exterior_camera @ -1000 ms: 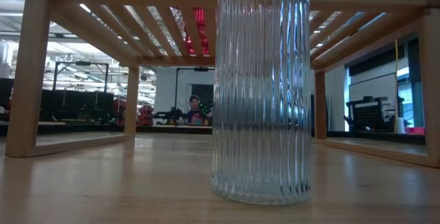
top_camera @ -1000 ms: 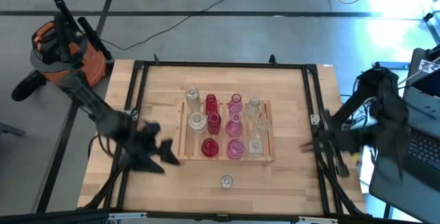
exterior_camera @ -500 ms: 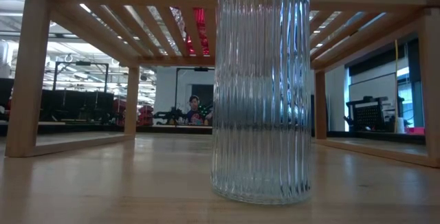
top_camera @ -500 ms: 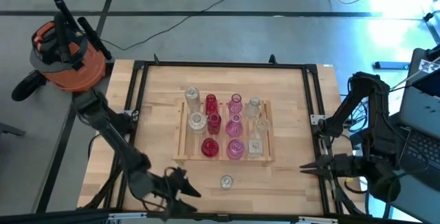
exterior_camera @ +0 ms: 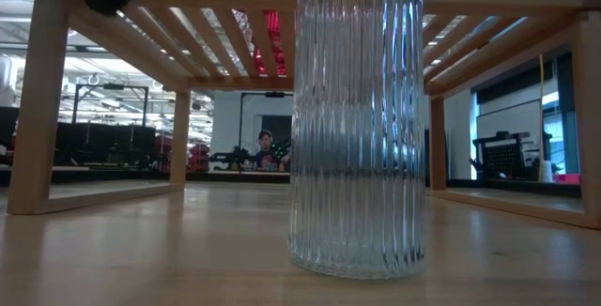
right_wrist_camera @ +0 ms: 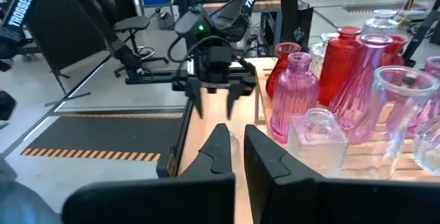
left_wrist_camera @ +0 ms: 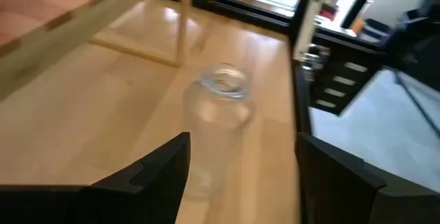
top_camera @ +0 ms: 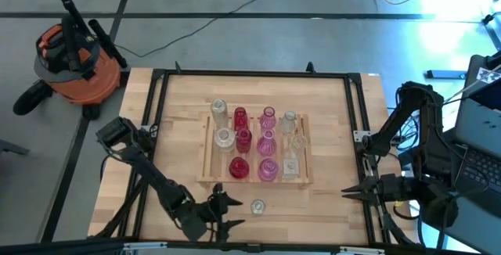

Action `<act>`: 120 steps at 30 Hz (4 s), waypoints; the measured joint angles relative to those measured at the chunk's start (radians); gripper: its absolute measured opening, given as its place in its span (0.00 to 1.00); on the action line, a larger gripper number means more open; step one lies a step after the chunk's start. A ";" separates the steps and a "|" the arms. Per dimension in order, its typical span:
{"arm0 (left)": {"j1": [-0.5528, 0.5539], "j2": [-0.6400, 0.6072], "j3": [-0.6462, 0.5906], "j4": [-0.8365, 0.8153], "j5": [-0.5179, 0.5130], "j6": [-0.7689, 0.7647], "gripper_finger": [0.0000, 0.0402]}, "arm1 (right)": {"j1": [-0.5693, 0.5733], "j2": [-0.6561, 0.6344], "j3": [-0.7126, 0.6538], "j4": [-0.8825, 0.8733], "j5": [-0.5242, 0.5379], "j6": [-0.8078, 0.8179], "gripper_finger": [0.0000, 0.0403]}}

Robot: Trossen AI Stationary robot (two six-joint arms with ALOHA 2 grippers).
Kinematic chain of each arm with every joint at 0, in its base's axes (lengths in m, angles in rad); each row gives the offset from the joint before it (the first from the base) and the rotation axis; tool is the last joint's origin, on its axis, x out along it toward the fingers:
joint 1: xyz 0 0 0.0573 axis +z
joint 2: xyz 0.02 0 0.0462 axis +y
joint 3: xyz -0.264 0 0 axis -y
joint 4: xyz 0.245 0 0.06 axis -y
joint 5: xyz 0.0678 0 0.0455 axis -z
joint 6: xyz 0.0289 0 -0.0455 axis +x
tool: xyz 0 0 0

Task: Sort vases onto shelf
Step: Put the transparent vase on the shelf aligned with the other transparent vase

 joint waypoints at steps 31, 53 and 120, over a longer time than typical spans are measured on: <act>0.144 0.145 0.000 0.298 0.145 0.212 0.63 | 0.000 -0.013 0.001 -0.001 -0.022 0.009 0.00; 0.172 0.147 -0.001 0.389 0.150 0.203 0.62 | 0.000 -0.013 0.001 -0.037 -0.026 0.009 0.00; -0.065 -0.280 0.001 -0.125 -0.337 0.207 0.17 | -0.140 -0.012 0.001 -0.195 -0.132 0.004 0.00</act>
